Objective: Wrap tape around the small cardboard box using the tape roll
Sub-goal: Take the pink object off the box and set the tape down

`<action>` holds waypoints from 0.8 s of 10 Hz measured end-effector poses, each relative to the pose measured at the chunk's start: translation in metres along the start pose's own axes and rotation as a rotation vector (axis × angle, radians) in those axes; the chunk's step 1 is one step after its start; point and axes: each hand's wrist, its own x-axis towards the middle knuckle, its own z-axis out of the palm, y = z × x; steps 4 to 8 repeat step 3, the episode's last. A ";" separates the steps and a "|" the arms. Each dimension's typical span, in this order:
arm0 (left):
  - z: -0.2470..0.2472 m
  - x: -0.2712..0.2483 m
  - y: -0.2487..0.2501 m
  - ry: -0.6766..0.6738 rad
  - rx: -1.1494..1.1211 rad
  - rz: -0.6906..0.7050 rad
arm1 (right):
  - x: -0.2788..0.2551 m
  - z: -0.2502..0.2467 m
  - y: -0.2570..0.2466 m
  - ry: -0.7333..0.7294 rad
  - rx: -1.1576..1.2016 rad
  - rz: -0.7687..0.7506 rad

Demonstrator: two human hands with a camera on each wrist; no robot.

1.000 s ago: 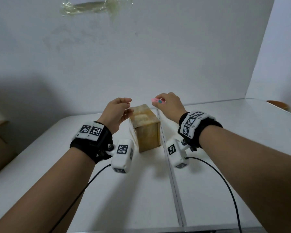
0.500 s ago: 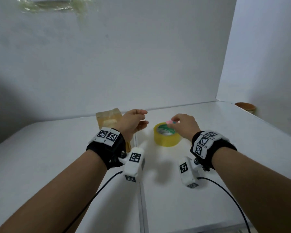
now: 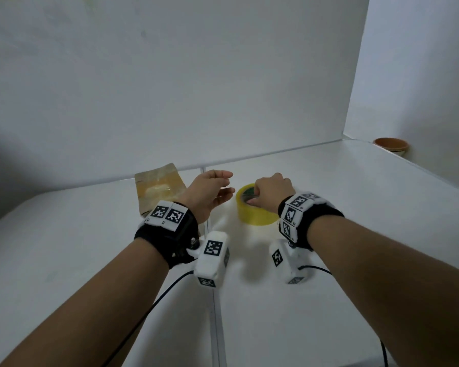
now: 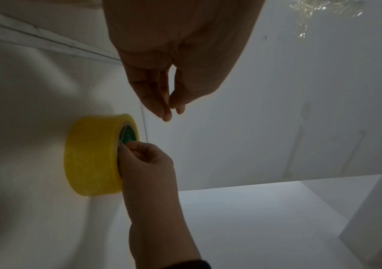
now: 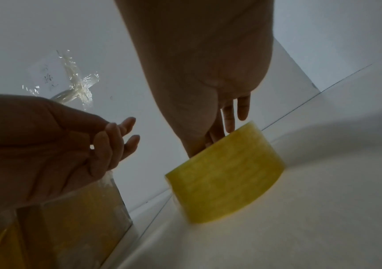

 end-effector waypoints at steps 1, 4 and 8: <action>0.003 0.005 -0.001 -0.009 -0.007 0.005 | 0.006 0.003 0.002 -0.037 0.015 0.029; 0.005 0.009 -0.005 -0.027 -0.033 -0.007 | 0.002 -0.006 0.004 -0.087 0.179 0.093; 0.005 0.009 -0.005 -0.027 -0.033 -0.007 | 0.002 -0.006 0.004 -0.087 0.179 0.093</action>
